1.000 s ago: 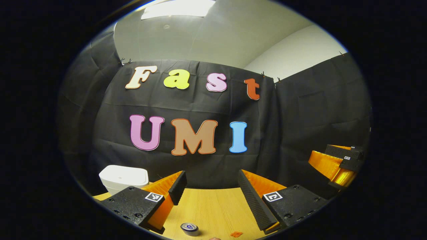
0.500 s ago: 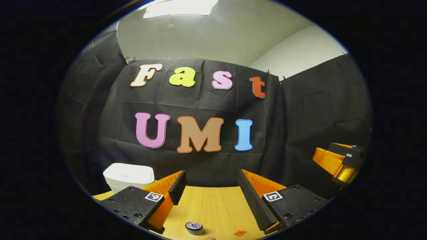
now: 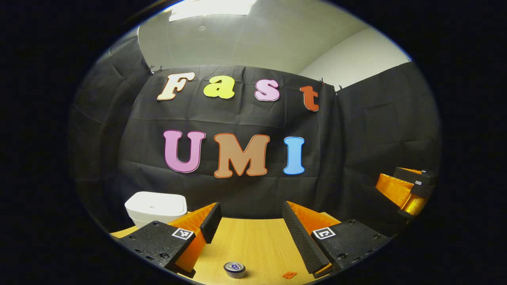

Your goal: Press the lid of the desktop garbage bin to open it, pick up the crumpled paper on the desktop and throw it into the bin, then pick up the pop can on the desktop and drop it into the bin, and finally close the garbage bin lid.

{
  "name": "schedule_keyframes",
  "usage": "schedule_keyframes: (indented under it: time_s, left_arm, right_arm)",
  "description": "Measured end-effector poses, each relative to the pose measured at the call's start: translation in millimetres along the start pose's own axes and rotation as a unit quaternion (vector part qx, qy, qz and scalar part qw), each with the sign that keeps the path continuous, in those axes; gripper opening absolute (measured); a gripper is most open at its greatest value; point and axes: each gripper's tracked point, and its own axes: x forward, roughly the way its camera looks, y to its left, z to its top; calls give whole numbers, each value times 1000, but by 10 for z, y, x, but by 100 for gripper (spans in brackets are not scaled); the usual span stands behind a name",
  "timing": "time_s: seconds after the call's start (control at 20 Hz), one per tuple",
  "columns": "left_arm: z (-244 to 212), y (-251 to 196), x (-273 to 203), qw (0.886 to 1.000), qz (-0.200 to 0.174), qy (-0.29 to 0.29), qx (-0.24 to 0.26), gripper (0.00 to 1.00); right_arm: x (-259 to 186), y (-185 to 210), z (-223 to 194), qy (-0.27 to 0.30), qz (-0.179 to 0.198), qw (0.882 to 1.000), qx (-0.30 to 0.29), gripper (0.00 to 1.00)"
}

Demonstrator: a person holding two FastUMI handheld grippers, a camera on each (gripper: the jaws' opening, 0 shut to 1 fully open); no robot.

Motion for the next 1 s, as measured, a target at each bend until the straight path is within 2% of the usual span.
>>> schedule_keyframes:
  time_s: [0.35, 0.55, 0.75, 0.8, 0.85, 0.95, 1.0]
  left_arm:
    - [-70, -21, -12, 1000, 4, 5, 17, 92]
    - [-350, -30, -50, 999, 5, 40, 11, 92]
    - [-419, 239, -41, 998, 41, 45, 17, 91]
    - [-416, 354, -26, 997, 57, 43, 17, 77]
    - [-389, 505, -3, 996, 82, 39, 17, 53]
    - [-363, 609, -8, 994, 97, 40, 10, 6]
    - [-377, 683, 17, 994, 106, 40, 10, 5]
  right_arm:
    - [-35, -70, -39, 6, -1, 1000, 4, 98]
    - [-66, -80, -146, 22, 4, 1000, 4, 98]
    - [-83, -37, -218, 32, 9, 999, 2, 98]
    - [-78, -42, -221, 33, 10, 999, 1, 98]
    - [-75, -52, -227, 33, 8, 999, 1, 98]
    - [-63, -72, -232, 34, 5, 999, 2, 98]
    - [-65, -78, -237, 35, 3, 999, 3, 98]
